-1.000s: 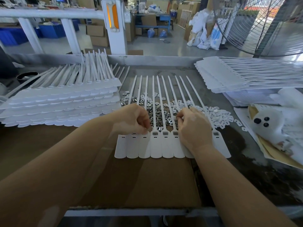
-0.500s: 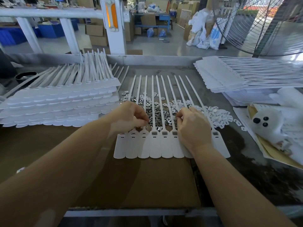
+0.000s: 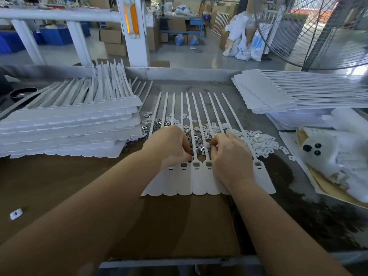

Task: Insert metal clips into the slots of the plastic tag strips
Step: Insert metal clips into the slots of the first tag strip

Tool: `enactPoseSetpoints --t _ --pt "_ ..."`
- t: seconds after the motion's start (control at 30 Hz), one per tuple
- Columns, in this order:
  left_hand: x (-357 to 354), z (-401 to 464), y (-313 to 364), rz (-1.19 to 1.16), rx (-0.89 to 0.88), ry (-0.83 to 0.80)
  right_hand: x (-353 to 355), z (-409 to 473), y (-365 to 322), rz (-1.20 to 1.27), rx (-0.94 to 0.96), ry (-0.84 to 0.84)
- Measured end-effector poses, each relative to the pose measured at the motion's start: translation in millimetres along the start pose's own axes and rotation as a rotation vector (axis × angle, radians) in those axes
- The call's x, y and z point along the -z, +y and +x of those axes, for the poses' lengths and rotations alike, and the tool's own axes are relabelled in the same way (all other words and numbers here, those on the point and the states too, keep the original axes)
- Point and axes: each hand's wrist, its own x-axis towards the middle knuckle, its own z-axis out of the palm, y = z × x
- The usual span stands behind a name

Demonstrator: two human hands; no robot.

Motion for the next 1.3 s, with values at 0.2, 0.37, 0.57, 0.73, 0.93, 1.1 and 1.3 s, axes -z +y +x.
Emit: enactPoseSetpoints --t 0.2,0.37,0.57,0.73,0.93,1.1,1.3 --pt "-3 1 3 0.024 0.011 0.039 1 -2 0 0.019 -0.012 0.001" --pt "-13 3 -2 -0.023 0.009 0.176 2 -1 0 0.039 -0.006 -0.014" --pt "-24 2 -3 -0.09 -0.028 0.19 2 -1 1 0.09 0.018 -0.013" --pt "-30 0 -5 -0.127 -0.034 0.243 2 -1 1 0.105 0.004 -0.005" --pt "-32 -3 -1 -0.273 -0.026 0.305 4 -4 -1 0.095 0.025 0.117" --pt "-31 -6 7 -0.551 -0.071 0.238 6 -9 -4 0.256 0.183 0.197" --pt "-27 -8 3 -0.579 -0.043 0.223 4 -7 -1 0.311 0.245 0.146"
